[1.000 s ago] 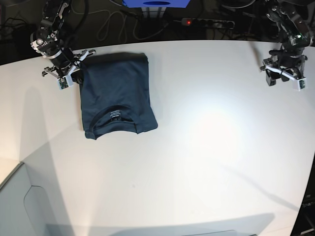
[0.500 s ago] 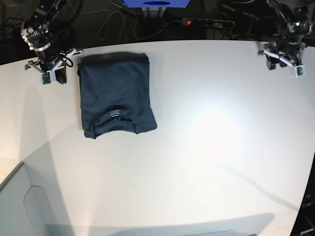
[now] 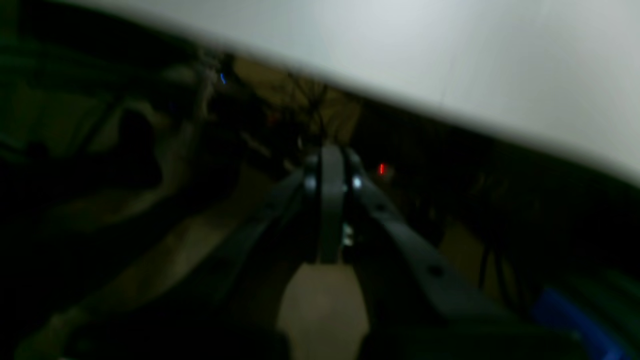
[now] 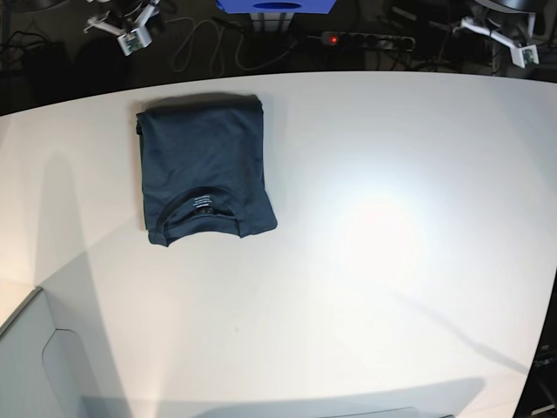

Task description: Fold the T-shirt properly

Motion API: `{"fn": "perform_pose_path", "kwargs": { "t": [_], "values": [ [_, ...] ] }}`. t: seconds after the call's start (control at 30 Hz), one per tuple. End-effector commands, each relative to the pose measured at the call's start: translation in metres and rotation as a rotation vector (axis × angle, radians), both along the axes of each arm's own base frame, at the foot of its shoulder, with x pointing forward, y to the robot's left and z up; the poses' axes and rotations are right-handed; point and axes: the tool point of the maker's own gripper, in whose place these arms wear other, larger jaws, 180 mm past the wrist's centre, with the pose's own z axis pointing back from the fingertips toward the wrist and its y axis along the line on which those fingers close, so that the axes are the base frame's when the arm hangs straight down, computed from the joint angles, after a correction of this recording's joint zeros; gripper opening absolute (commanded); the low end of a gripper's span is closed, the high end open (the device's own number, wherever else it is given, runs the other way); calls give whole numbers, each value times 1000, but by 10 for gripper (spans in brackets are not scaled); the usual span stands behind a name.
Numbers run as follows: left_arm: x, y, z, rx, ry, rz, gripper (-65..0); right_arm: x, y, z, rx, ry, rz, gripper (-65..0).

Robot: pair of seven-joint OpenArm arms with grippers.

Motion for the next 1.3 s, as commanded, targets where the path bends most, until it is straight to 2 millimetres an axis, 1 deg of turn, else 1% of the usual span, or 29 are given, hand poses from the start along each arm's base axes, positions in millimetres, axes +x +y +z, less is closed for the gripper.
{"fn": "perform_pose_path", "kwargs": {
  "t": [0.0,0.03,0.07,0.13,0.17,0.2,0.27,0.37,0.47,0.53,0.6,0.7,0.77,0.8,0.83,0.9,0.93,1.0,1.03,1.1,1.27],
  "values": [
    [-11,1,-7,-15,32,10,-650,-5,7,-3,29,10,30,-650],
    [-20,0,-20,-43,53,28,-650,-13,14,-12,55,43,52,-650],
    [-32,-1,-36,-74,73,54,-650,-16,20,-21,81,64,74,-650],
    [-47,2,-62,-93,87,80,-650,-18,32,-39,126,99,92,-650],
    [-51,3,-74,-92,88,73,-650,-23,37,-50,150,128,91,-650],
    [-49,-3,-90,-103,79,53,-650,-26,41,-61,170,153,85,-650],
    [-52,-11,-119,-113,80,4,-650,-25,43,-82,200,165,30,-650],
    [-63,-28,-162,-161,109,-44,-650,-24,54,-111,247,157,-60,-650],
    [-69,-37,-203,-202,158,-63,-650,-25,61,-139,251,146,-102,-650],
    [-74,-43,-227,-230,201,-65,-650,-29,55,-164,192,153,-154,-650],
    [-75,-51,-243,-250,221,-80,-650,-35,42,-190,84,161,-222,-650],
    [-70,-66,-254,-268,216,-120,-650,-44,13,-218,-110,164,-283,-650],
    [-65,-82,-258,-294,227,-170,-650,-46,7,-227,-177,149,-271,-650],
    [-67,-86,-259,-305,242,-185,-650,-47,5,-229,-199,135,-261,-650],
    [-69,-90,-260,-313,256,-196,-650,-47,3,-230,-216,123,-255,-650],
    [-70,-96,-262,-325,275,-210,-650,-49,6,-232,-238,112,-264,-650],
    [-73,-106,-264,-343,281,-212,-650,-53,4,-232,-261,114,-266,-650],
    [-74,-116,-265,-357,283,-215,-650,-54,-4,-231,-315,108,-274,-650],
    [-75,-118,-266,-360,284,-217,-650,-54,-9,-230,-346,102,-275,-650],
    [-74,-119,-266,-362,284,-216,-650,-47,-15,-229,-398,83,-283,-650],
    [-72,-120,-266,-363,281,-218,-650,-47,-18,-226,-444,74,-293,-650]
  ]
}}
